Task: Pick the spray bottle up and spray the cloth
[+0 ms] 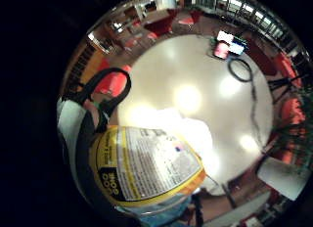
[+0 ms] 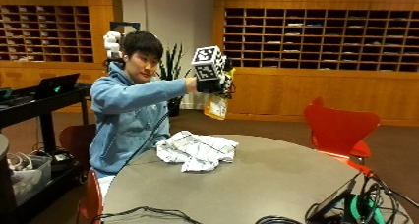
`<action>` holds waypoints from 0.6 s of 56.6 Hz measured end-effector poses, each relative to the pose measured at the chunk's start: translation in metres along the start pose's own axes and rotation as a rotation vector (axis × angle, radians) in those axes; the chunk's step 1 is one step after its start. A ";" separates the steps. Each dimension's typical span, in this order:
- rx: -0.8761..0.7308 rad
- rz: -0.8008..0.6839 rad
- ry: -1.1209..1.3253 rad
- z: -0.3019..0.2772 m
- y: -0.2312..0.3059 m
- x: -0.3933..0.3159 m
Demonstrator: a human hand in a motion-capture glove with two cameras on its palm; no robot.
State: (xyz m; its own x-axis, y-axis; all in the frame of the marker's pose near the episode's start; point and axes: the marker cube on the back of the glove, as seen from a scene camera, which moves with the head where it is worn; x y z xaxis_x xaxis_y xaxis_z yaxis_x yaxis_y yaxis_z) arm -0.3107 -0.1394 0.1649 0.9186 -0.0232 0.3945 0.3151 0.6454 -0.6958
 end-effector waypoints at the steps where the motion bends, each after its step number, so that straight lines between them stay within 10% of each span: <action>1: 0.019 -0.006 -0.042 0.006 0.000 -0.007; 34: 0.194 -0.054 -0.637 0.167 -0.035 -0.028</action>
State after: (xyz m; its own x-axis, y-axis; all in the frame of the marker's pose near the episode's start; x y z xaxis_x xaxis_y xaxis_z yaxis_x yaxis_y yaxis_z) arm -0.3871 -0.0339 0.2778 0.5635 0.3581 0.7445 0.2529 0.7832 -0.5681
